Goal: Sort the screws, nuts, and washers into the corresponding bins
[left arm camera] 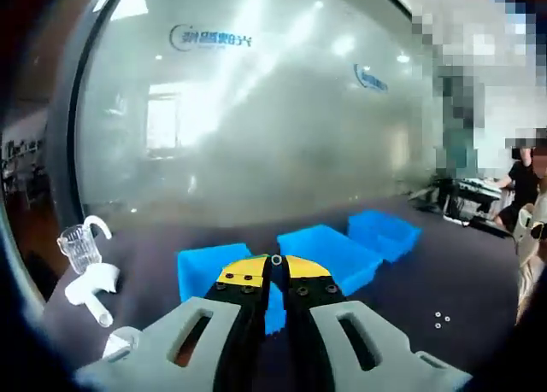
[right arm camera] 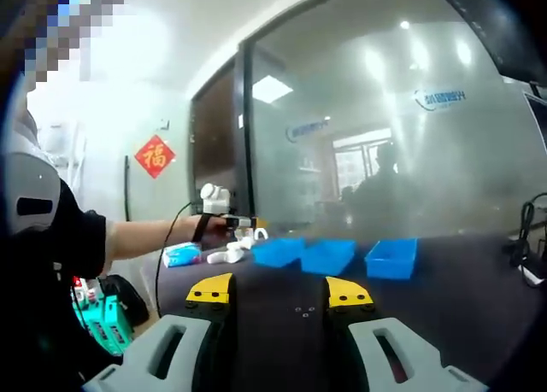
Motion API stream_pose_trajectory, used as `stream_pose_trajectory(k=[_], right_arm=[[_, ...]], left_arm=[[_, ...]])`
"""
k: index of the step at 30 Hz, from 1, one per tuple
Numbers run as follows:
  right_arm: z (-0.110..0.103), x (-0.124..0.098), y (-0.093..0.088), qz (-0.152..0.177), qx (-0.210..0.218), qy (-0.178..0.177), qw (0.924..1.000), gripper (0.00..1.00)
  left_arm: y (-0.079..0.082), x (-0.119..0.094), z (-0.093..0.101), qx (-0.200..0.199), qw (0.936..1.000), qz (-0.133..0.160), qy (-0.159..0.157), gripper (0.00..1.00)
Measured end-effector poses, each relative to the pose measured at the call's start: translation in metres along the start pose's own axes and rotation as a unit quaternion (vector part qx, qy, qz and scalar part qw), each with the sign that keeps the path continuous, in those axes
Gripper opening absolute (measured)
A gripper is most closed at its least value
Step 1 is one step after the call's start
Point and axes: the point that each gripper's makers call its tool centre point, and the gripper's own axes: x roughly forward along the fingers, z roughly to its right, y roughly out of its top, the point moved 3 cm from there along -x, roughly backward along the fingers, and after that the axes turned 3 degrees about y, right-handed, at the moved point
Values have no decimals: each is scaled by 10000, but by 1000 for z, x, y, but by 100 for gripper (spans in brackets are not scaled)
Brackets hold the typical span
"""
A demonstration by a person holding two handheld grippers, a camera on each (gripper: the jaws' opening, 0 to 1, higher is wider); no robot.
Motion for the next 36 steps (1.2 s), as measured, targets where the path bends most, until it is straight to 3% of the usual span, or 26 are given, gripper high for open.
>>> stream_pose_trajectory(k=[5,7,14,28,33,36], right_arm=[[1,-3,-5,-27,49,-49,10000,36],[1,-5,-6,-35,70,-69,9999,36],[6,-8,-8,-45,114,-132,9998,36],[4,-6,-8,-36,136,-110,9998,36],[4,-6,-7,-35,134,-113,9998,36],[3,-6,-9,-55,124,-108,9998,36]], left_arm=[[-2,24,-12,-66,9997,-99,222,5],[-4,27,-7,-41,9994,-144,313,5],[-5,44,-30,-56,9980,-212,585,5],[-10,44,-40,-41,9965,-274,784,6],[-15,40,-34,-27,9971,-311,688,28],[-17,37,-29,61,9976,-311,612,30]])
